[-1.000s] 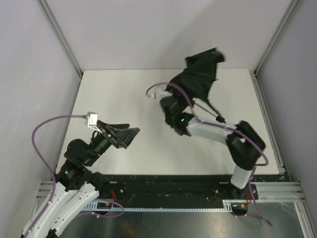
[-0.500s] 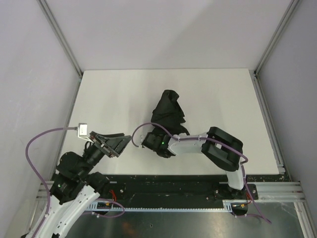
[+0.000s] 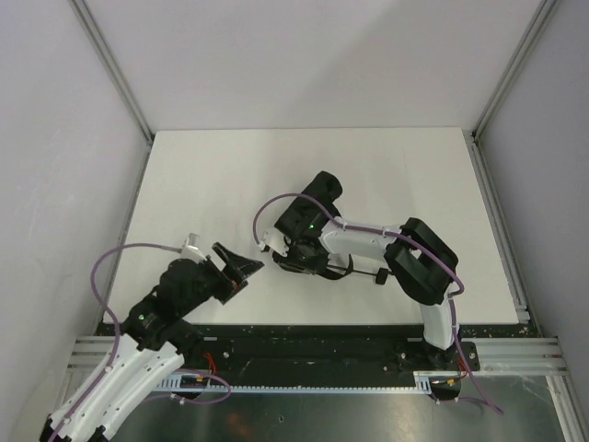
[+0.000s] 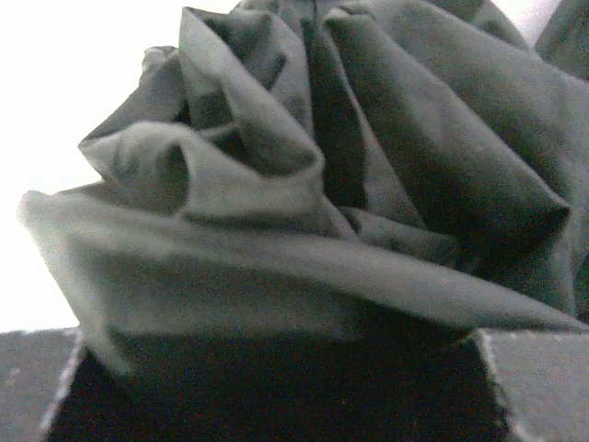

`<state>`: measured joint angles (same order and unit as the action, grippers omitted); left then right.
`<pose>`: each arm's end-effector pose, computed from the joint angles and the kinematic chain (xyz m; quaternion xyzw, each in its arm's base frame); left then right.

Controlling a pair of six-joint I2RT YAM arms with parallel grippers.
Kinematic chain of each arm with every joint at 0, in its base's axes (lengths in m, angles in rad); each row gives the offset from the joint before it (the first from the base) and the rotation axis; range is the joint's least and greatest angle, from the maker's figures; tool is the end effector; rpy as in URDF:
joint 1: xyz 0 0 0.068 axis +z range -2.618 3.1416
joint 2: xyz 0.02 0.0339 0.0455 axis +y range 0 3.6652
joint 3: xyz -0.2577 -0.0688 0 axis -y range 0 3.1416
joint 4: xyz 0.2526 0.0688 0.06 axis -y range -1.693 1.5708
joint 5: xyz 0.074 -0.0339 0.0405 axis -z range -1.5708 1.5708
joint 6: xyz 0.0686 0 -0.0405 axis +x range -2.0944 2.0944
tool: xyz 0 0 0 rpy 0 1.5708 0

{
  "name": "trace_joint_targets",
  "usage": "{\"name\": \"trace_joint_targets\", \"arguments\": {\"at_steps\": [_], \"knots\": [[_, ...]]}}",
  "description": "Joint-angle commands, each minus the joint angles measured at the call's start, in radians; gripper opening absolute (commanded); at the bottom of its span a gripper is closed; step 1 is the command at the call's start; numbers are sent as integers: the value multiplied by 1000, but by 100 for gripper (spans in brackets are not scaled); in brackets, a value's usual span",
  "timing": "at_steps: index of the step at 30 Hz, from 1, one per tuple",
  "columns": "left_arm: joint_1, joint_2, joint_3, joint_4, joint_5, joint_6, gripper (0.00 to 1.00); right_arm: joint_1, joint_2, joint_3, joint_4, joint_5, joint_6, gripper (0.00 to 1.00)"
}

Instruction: Put away the umbrella

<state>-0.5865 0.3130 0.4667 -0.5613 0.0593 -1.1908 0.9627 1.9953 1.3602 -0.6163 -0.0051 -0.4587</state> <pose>0.1194 -0.0842 0.2343 -0.2330 0.8022 -0.4419 0.3270 0.2339 0.3366 0.1114 -0.6444 0.7480 0.0421 0.1534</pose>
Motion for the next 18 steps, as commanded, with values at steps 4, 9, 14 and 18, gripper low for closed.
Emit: {"name": "trace_joint_targets", "arguments": {"at_steps": [4, 9, 14, 18], "knots": [[12, 87, -101, 23, -49, -267, 99, -18, 156, -85, -124, -341, 54, 0], [32, 187, -229, 281, 57, -413, 100, -34, 166, -66, -114, -369, 56, 0], [51, 268, -279, 467, 17, -446, 99, -65, 183, -54, -113, -425, 57, 0], [67, 363, -326, 702, 17, -447, 99, -86, 192, -44, -119, -466, 54, 0]]}}
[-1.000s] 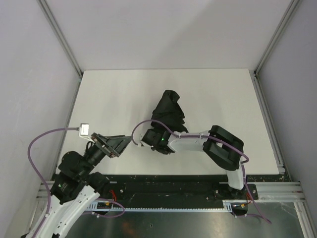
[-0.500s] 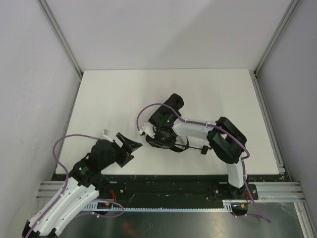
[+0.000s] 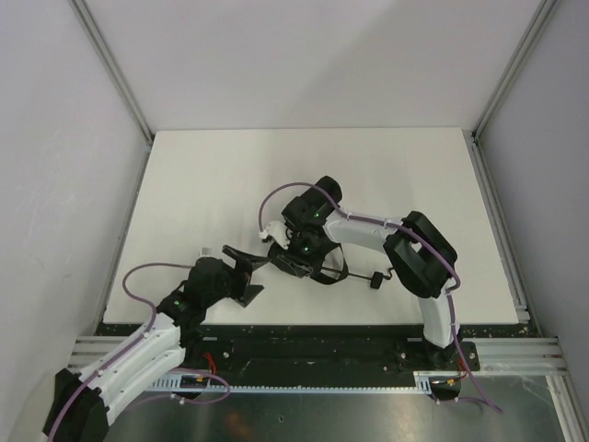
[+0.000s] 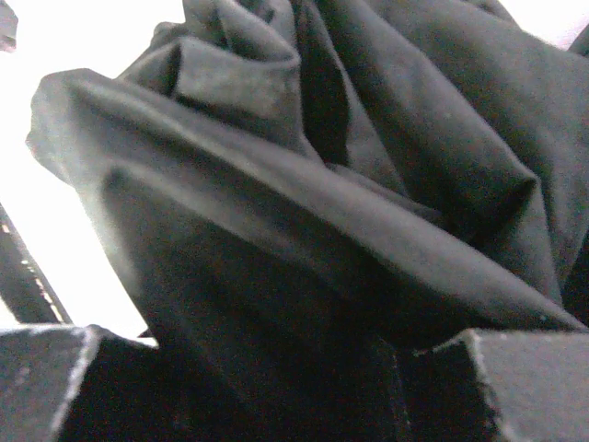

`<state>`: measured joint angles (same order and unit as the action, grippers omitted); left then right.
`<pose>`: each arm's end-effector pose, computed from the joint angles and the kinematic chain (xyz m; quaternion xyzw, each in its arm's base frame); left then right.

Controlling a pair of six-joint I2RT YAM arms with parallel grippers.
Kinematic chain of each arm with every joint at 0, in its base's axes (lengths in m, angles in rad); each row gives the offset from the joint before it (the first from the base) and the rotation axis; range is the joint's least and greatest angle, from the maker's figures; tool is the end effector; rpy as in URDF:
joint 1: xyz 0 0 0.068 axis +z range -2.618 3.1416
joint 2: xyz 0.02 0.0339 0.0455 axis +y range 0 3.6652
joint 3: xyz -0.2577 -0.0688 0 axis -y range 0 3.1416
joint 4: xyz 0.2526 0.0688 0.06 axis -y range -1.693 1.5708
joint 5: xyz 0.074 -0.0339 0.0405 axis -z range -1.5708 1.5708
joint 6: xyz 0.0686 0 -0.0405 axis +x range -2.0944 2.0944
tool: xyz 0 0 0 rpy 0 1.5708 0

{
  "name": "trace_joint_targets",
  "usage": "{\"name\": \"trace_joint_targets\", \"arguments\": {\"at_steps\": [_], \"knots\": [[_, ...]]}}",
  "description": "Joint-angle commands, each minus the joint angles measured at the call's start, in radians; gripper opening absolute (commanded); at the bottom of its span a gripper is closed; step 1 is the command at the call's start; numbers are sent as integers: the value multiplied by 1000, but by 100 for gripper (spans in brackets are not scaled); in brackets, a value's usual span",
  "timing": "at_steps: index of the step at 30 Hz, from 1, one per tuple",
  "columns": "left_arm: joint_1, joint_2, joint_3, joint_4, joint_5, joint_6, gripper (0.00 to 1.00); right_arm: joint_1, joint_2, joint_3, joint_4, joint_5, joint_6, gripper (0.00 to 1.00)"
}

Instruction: Put away the umbrella

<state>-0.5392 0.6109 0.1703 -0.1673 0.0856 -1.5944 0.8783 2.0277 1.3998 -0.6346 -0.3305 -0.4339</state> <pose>0.1513 -0.0974 0.1266 -0.4287 0.7751 -0.4234 0.1902 0.2481 0.3340 0.1126 -0.6146 0.7569 0.1919 0.1119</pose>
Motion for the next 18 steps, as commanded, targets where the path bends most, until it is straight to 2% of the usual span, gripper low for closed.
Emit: {"name": "trace_joint_targets", "arguments": {"at_steps": [1, 5, 10, 18], "knots": [[21, 100, -36, 356, -7, -34, 99, -7, 162, -80, -103, -151, 29, 0], [22, 234, -4, 455, -1, 44, 99, -25, 168, -61, -117, -184, 25, 0], [22, 353, 47, 492, -42, 138, 99, -43, 164, -46, -134, -205, 19, 0], [22, 575, 94, 645, -39, 227, 99, -57, 157, -38, -132, -241, 18, 0]]}}
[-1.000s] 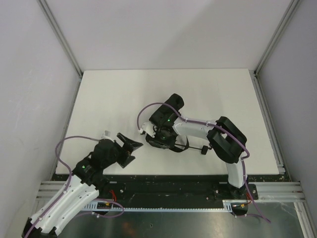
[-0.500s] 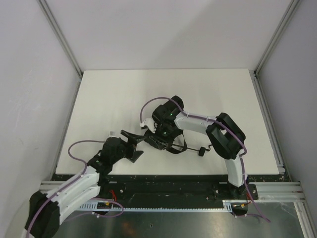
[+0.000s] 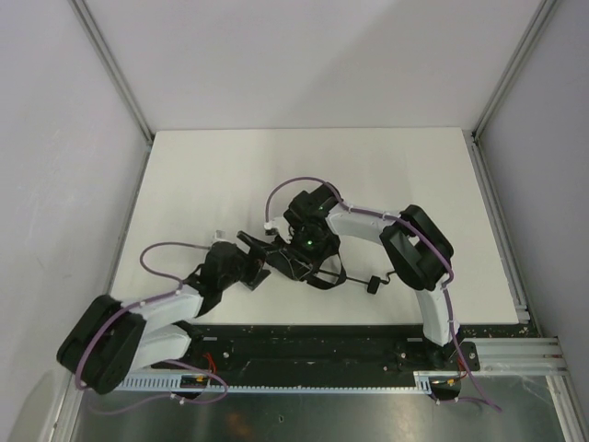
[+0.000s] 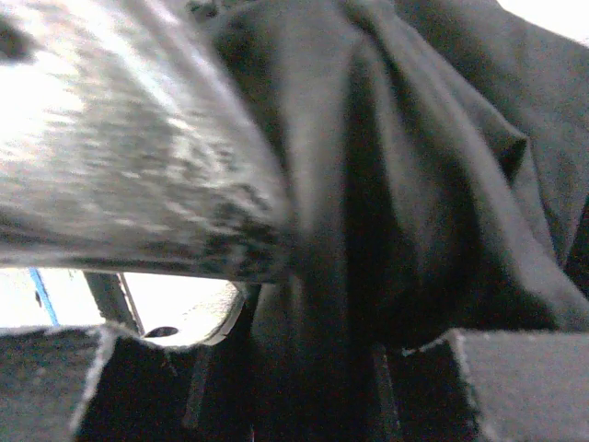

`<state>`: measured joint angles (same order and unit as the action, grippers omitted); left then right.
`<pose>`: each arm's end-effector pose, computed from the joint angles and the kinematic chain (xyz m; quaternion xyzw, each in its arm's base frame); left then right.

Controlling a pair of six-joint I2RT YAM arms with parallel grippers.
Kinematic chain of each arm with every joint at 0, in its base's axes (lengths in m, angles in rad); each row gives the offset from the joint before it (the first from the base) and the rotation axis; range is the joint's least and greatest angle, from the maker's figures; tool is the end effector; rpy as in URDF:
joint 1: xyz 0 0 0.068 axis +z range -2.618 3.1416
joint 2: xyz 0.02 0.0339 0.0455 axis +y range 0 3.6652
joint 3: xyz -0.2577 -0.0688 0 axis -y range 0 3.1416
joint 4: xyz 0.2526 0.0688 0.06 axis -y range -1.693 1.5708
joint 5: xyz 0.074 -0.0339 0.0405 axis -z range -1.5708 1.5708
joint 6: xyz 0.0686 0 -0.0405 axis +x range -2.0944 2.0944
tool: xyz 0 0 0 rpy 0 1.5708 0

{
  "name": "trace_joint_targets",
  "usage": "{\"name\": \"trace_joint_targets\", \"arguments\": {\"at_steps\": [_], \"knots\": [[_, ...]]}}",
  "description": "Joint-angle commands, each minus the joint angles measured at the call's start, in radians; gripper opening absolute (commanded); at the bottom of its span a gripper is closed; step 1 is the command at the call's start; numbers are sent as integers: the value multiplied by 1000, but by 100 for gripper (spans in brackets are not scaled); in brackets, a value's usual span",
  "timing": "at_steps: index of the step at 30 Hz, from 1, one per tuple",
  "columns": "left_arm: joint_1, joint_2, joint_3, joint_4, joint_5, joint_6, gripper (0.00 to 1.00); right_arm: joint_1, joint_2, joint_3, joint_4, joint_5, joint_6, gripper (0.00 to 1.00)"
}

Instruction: Put away the umbrella

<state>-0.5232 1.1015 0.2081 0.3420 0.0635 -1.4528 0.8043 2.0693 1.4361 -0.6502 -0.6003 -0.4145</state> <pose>0.1969 -0.1186 0.1095 -0.3772 0.7868 -0.4224 0.2453 0.2630 0.3290 0.1135 -0.5759 0.7510 0.3136 0.0775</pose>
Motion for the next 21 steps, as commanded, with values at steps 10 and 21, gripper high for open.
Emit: {"name": "trace_joint_targets", "arguments": {"at_steps": [10, 21], "knots": [[2, 339, 70, 287, -72, 149, 72, 12, 110, -47, -122, -15, -14, 0], [-2, 405, 85, 290, -84, 239, 14, 3, 18, -47, -45, -3, 73, 20]]}}
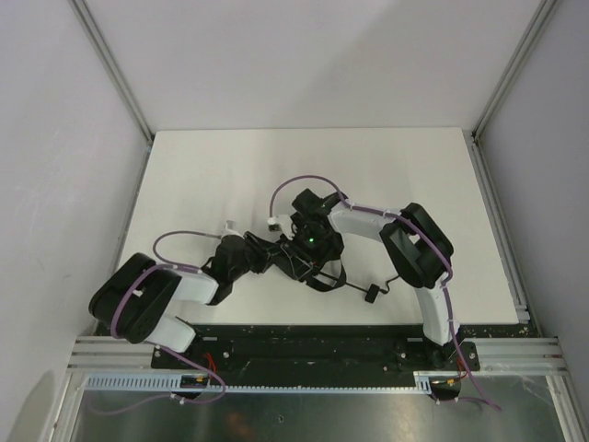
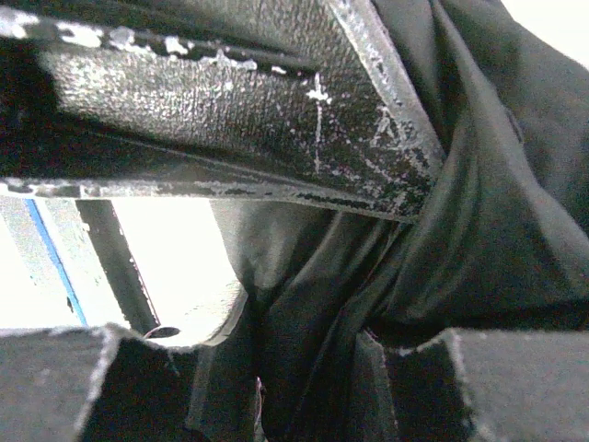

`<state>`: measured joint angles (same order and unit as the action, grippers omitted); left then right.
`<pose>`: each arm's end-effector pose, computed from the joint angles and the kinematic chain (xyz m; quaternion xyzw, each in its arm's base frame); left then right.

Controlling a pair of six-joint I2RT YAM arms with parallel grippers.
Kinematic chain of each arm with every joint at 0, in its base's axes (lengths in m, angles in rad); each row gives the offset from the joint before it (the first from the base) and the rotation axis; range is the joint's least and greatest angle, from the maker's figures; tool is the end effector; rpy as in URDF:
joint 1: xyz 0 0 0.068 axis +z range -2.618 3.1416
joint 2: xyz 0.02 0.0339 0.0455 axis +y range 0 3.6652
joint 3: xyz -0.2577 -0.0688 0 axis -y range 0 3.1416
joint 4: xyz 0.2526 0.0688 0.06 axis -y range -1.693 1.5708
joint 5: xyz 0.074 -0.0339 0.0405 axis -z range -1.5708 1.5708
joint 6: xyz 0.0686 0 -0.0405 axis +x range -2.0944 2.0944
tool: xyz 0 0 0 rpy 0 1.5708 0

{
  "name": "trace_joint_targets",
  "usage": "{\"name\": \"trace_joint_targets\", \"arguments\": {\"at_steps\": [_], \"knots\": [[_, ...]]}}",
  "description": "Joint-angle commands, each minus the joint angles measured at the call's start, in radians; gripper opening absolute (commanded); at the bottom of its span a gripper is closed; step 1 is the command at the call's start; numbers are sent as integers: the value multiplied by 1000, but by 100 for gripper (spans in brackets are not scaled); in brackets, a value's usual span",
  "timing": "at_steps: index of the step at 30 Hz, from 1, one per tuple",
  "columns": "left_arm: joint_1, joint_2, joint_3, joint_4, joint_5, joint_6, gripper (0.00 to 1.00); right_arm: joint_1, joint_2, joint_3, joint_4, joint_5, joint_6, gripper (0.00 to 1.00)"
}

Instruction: Put away the umbrella

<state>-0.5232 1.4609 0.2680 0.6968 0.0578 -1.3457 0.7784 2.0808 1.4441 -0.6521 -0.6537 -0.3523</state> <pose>0.2284 -0.1363 0.0892 -0.3297 0.7930 -0.4263 0.2841 0.2700 0.3248 0.1131 -0.5404 0.7676 0.3388 0.0629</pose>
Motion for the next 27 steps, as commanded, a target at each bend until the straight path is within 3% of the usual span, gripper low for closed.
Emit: {"name": "trace_joint_targets", "arguments": {"at_steps": [1, 5, 7, 13, 17, 21, 27], "knots": [[-2, 50, 26, -65, -72, 138, 10, 26, -16, -55, -32, 60, 43, 27], [-3, 52, 20, -66, -66, 142, 1, 3, -147, -60, -5, 118, 190, 48], [-2, 42, 15, -70, -66, 144, 0, -12, -243, -68, -9, 154, 267, 66], [-3, -11, 3, -85, -70, 148, 0, -86, -548, -155, -19, 207, 522, 83], [-4, -25, 6, -95, -66, 136, 0, -163, -701, -257, -53, 410, 778, 87], [-8, -32, 12, -100, -35, 125, 0, -152, -803, -413, 5, 502, 961, 90], [-15, -40, 12, -111, -30, 123, 0, -37, -812, -587, 164, 672, 1106, 79]]}}
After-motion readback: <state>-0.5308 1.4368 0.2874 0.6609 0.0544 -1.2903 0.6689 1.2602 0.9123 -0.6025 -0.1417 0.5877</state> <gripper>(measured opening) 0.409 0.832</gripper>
